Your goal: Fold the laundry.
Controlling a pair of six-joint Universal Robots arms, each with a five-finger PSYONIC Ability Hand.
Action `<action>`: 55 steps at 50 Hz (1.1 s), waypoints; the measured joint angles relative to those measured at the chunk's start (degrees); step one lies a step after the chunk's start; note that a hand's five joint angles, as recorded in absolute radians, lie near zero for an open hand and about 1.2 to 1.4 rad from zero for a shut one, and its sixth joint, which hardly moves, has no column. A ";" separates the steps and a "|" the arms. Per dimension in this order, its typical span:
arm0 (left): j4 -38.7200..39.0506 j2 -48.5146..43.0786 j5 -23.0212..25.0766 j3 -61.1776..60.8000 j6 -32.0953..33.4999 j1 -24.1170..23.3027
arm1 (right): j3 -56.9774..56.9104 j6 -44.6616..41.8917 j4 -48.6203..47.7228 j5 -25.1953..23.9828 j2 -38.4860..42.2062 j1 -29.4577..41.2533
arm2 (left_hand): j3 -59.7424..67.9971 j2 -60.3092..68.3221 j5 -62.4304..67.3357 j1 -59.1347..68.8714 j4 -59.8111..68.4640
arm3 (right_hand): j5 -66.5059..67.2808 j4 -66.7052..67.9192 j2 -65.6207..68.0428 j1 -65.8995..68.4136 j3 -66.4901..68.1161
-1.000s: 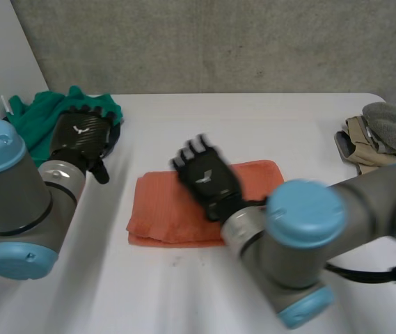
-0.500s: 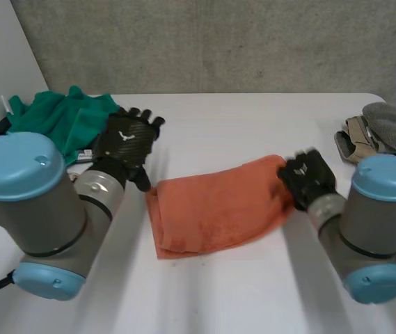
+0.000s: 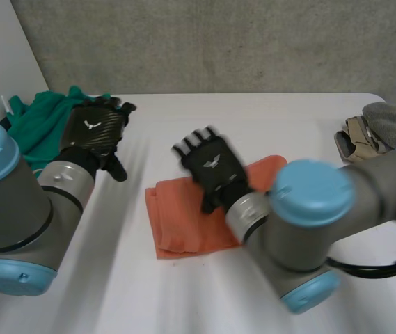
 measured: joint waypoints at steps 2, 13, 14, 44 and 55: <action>0.00 -0.12 -0.03 0.88 -0.46 -1.45 | 1.17 5.81 0.86 -0.28 -3.09 -2.22 | 0.00 0.00 0.01 0.00 0.00 | 0.00 0.00 0.00 0.00 0.00; 0.00 -2.23 -0.21 4.03 -1.40 -8.15 | 6.20 12.26 12.31 -3.31 -10.75 -16.72 | 0.00 0.00 0.00 0.00 0.00 | 2.41 2.21 2.10 0.86 2.31; 0.01 -2.34 -0.21 3.93 -1.41 -8.35 | 6.59 10.17 13.43 -3.33 -10.31 -17.68 | 0.00 0.00 0.00 0.00 0.00 | 2.91 2.66 2.50 1.35 2.71; 0.09 -2.98 -0.11 1.12 -1.53 -8.07 | 16.15 -12.32 3.04 -13.10 -1.67 -31.17 | 0.00 0.00 0.00 0.00 0.00 | 52.42 55.50 54.79 45.91 55.33; 0.05 -1.79 -0.33 0.98 -1.47 -7.71 | 13.07 -15.65 1.58 -9.75 -5.18 -27.99 | 0.00 0.00 0.00 0.00 0.00 | 52.79 56.08 54.79 45.91 55.59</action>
